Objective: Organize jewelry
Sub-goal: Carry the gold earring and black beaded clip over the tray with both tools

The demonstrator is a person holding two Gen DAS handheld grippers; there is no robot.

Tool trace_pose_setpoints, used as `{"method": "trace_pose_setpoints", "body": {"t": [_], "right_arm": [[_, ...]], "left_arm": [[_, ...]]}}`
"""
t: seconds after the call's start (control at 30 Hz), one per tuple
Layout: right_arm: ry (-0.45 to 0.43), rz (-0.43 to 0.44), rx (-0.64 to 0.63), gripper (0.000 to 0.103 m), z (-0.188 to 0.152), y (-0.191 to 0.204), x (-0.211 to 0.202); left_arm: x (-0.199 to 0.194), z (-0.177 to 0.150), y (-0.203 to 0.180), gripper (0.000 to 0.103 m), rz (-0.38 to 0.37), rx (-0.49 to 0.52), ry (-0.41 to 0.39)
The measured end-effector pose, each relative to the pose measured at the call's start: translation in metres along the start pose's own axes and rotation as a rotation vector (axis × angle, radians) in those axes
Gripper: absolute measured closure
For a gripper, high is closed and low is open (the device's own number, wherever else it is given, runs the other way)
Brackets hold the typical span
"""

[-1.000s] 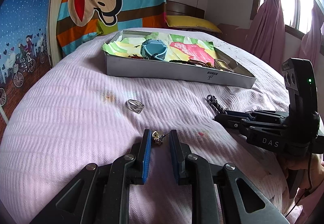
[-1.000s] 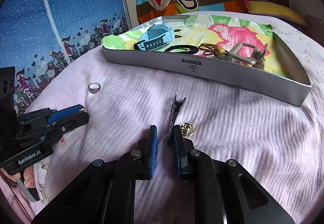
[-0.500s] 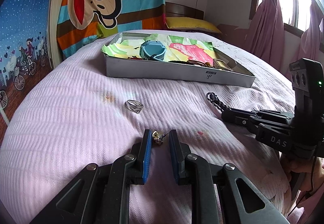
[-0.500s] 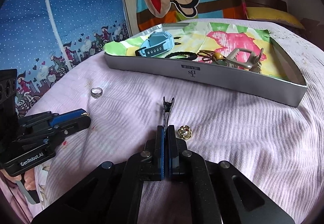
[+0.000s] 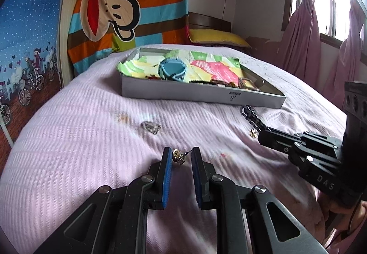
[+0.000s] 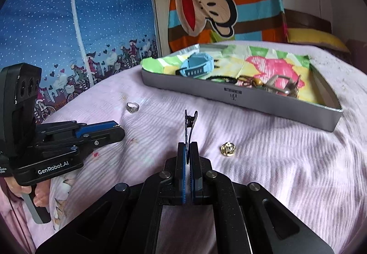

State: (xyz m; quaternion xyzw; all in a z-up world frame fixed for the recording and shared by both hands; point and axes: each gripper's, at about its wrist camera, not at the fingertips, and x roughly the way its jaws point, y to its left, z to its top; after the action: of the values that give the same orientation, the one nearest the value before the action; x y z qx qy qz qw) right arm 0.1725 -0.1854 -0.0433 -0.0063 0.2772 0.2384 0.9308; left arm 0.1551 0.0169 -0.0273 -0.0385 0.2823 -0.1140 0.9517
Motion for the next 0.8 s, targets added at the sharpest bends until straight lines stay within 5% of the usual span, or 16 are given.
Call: {"method": "trace_pose_setpoints", "body": {"t": [0.33,0.8], "right_arm": [[-0.126,-0.013,0.01,0.1,0.009,-0.005,-0.032],[-0.204,-0.115,0.052,0.1,0.05,-0.058,-0.047]], "left_arm": [[-0.006,0.035,-0.02,0.087,-0.042,0.02,-0.072],[0.052,0.109,-0.035,0.087,-0.072,-0.038,-0.064]]}}
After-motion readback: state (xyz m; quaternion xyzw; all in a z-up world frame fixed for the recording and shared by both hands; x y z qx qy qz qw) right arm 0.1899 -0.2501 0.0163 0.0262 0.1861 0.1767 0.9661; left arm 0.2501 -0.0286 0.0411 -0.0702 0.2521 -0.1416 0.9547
